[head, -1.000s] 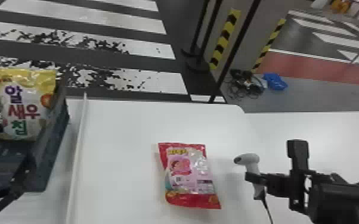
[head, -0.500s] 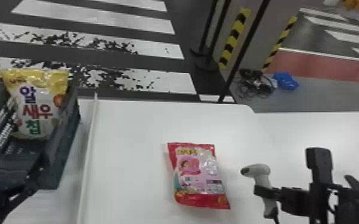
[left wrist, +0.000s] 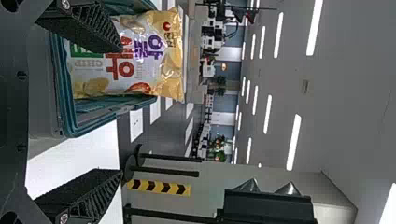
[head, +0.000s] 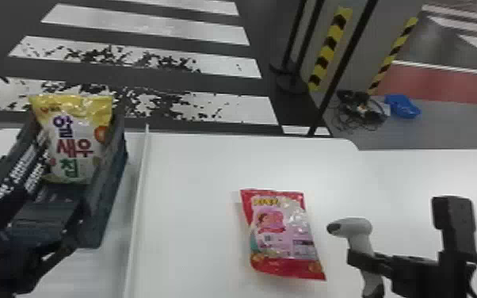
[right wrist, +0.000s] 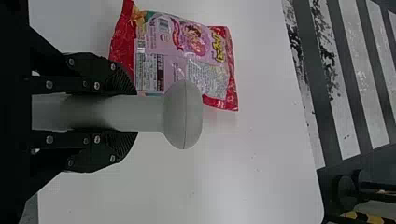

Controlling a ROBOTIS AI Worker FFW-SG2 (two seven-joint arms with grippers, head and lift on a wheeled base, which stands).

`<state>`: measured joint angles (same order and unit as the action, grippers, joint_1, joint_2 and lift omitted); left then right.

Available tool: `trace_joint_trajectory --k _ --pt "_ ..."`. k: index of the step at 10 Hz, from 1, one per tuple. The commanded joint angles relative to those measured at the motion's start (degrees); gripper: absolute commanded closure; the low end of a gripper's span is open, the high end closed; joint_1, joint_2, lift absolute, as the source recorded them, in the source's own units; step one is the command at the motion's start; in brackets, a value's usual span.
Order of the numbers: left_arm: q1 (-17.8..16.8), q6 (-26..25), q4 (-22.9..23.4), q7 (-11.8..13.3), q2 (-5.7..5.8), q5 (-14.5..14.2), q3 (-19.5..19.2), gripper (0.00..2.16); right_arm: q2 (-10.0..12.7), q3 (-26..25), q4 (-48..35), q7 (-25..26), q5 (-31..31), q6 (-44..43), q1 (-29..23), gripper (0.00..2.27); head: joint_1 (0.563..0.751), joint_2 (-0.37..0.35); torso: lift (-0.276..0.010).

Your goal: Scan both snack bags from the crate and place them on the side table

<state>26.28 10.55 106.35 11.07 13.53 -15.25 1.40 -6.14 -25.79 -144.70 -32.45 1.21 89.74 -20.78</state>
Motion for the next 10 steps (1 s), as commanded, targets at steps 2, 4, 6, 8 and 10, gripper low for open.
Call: trace_joint_trajectory --k 2,4,6,8,10 --pt "0.00 0.21 -0.09 0.09 0.00 -0.04 0.01 0.08 1.74 5.22 -5.25 0.81 3.45 0.34 -0.49 2.26 0.695 -0.183 -0.095" --pt "0.00 0.21 -0.18 0.09 0.00 -0.13 0.01 0.08 3.06 10.58 -7.97 1.43 7.05 0.34 -1.11 2.26 0.695 -0.141 -0.095" --pt "0.00 0.21 -0.35 0.09 0.00 -0.22 0.01 0.08 3.68 15.77 -10.52 2.22 10.65 0.34 -2.34 2.26 0.695 -0.107 -0.095" --pt "-0.09 0.21 -0.62 0.09 0.09 -0.48 0.01 0.08 4.12 20.78 -12.54 3.19 14.34 0.34 -4.19 2.26 0.695 -0.068 -0.095" --pt "-0.35 0.39 -0.88 0.09 0.26 -0.75 0.27 0.08 4.56 24.82 -12.98 4.50 15.84 0.34 -5.33 2.26 0.695 -0.043 -0.095"
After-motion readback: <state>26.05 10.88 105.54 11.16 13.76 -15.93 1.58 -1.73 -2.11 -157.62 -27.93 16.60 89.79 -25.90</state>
